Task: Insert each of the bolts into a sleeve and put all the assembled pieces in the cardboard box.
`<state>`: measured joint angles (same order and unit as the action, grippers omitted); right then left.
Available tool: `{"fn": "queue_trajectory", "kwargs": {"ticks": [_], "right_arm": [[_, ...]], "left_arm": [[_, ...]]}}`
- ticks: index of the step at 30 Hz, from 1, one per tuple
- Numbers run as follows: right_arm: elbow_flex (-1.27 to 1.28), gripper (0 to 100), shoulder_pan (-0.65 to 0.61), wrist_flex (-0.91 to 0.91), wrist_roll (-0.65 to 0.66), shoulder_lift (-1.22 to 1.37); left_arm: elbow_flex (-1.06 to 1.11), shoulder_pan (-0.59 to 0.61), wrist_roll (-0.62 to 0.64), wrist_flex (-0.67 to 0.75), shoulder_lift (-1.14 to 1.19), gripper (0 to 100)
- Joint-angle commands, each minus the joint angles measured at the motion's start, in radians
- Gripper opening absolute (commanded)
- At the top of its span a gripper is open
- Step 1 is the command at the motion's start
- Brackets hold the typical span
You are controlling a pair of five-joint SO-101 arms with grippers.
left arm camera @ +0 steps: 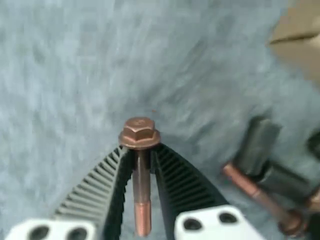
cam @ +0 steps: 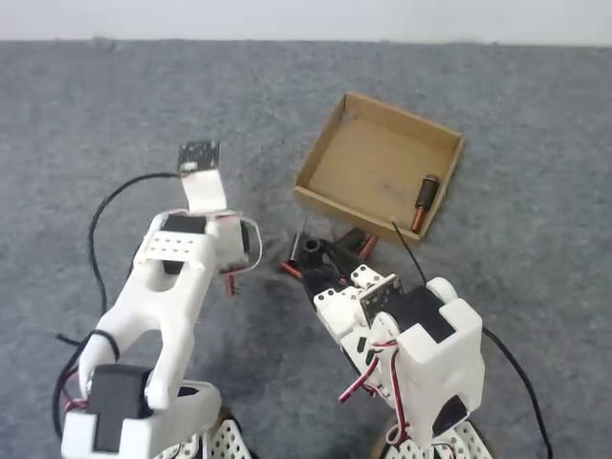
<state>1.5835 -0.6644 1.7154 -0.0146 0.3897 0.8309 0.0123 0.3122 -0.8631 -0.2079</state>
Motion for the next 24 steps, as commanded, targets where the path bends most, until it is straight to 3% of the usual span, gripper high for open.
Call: {"fn": "queue_trajectory", "kwargs": {"ticks": [1, 18, 24], "right_arm": [[0.028, 0.6, -0.021, -0.002, 0.014, -0.048], [0.026, 0.6, -0.022, -0.002, 0.014, -0.048], [0.026, 0.6, -0.022, -0.002, 0.014, -0.048]], "left_arm": [[-0.148, -0.020, -0.005, 0.018, -0.023, 1], [-0.303, -0.213, -0.005, 0.020, -0.021, 1], [-0.285, -0.219, -0.005, 0.127, -0.021, 1]]}}
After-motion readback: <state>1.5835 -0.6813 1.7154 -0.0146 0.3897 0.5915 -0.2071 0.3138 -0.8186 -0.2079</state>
